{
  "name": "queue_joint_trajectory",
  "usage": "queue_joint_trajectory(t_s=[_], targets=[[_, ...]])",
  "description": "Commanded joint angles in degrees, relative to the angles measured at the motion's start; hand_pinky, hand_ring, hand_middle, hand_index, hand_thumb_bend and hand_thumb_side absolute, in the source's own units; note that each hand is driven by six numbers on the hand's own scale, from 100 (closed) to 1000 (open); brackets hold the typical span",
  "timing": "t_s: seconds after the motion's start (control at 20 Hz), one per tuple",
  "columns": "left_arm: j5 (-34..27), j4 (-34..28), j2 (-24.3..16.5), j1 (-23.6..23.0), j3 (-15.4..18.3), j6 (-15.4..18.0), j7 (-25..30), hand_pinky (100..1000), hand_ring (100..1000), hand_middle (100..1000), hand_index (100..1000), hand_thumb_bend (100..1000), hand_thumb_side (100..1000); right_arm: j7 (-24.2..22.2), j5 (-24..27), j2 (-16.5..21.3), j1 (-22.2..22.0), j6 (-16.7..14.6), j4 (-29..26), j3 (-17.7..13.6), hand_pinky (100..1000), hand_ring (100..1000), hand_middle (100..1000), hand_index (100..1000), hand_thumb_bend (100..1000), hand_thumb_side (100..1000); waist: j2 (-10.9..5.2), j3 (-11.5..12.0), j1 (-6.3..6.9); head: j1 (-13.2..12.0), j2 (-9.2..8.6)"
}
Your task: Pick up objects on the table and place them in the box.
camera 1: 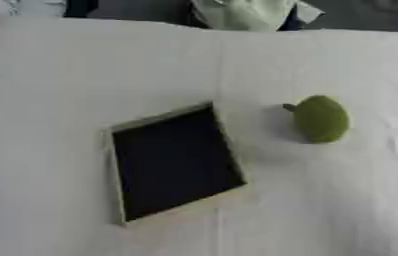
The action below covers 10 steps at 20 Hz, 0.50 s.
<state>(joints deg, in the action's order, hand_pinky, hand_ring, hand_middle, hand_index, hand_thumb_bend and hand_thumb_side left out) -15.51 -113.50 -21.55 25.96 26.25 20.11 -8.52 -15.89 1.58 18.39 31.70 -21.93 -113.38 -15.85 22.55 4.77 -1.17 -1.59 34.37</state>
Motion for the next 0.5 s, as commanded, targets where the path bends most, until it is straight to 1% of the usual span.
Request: queue_joint_trajectory(t_s=[0.05,0.25,0.5], targets=[[0.1,-1.1,-1.5,0.7,0.2,0.0,0.2,507,621,638,666,100,449,-0.1,-0.3,1.1,0.5,0.1,-1.2,-0.1,703,727,701,810,100,330,-1.38,0.0,0.21,0.5,1.0],[0.2,-1.1,-1.5,0.7,0.2,0.0,0.2,507,621,638,665,100,450,0.0,-0.4,1.2,0.5,0.2,-1.2,-0.1,703,728,701,811,100,334,-1.35,0.3,0.14,1.7,2.91],[0.3,-1.1,-1.5,0.5,0.4,0.0,0.0,507,621,638,665,100,450,0.5,-0.8,1.3,0.9,0.7,-1.2,-0.3,703,729,702,811,100,340,-1.28,0.7,0.05,1.7,3.69]])
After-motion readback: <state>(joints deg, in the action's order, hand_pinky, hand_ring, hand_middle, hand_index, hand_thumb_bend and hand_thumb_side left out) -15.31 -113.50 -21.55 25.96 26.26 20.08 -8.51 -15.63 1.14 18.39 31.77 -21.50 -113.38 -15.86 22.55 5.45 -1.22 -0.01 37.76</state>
